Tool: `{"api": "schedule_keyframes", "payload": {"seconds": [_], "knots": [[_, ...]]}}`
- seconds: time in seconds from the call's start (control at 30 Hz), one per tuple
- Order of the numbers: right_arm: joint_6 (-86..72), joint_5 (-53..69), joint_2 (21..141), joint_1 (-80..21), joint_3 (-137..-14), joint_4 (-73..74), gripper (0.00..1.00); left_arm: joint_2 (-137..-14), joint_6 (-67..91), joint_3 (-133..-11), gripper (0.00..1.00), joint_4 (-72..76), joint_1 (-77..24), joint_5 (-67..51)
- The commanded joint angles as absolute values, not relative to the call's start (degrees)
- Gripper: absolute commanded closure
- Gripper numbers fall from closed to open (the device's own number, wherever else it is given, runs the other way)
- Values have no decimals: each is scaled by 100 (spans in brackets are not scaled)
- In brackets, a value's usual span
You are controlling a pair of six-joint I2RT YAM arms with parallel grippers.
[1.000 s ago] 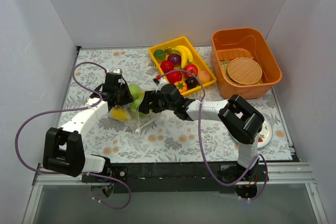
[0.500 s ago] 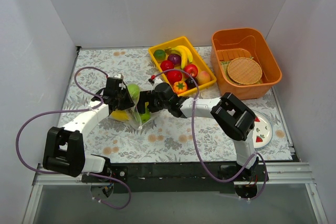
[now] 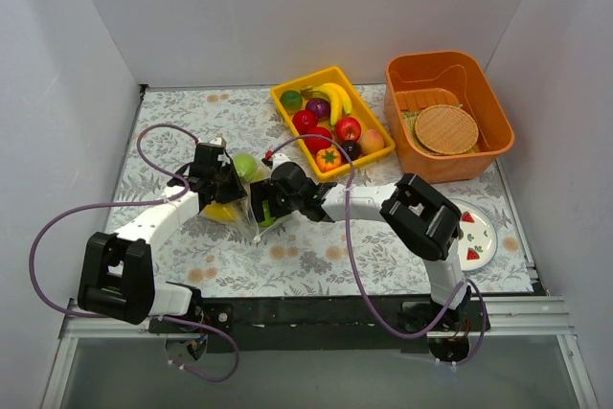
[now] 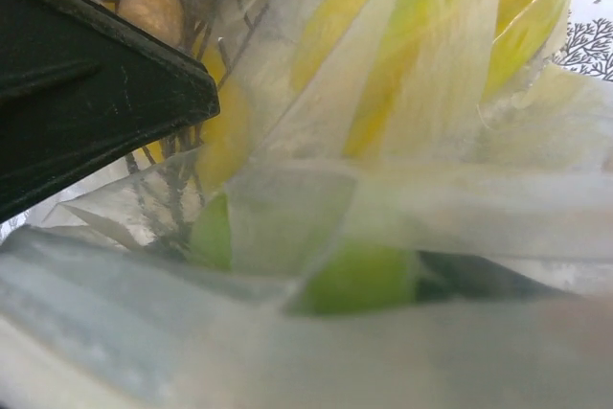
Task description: Open the zip-top bag and remove the fake food
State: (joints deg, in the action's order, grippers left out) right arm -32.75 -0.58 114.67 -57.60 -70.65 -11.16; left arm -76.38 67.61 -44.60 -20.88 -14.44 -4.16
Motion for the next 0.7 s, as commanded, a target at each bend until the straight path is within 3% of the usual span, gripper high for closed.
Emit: {"api": "schedule_keyframes", "payload": {"seconds": [0.0,0.13,0.67], "knots": [[-3120,-308,11356,-5783,-7198,-932,19,-7444,6750,-4447,88,-2074,-1450,-387],[-3103,-325,11171,-5775,-7119,-879,45,-7453,6724,-4430,88,-2101,-1450,-238],[-2839,-466,10337,-5766,-7313,-9,72,-7655,6697,-4553,90,-2224,-1380,88]]}}
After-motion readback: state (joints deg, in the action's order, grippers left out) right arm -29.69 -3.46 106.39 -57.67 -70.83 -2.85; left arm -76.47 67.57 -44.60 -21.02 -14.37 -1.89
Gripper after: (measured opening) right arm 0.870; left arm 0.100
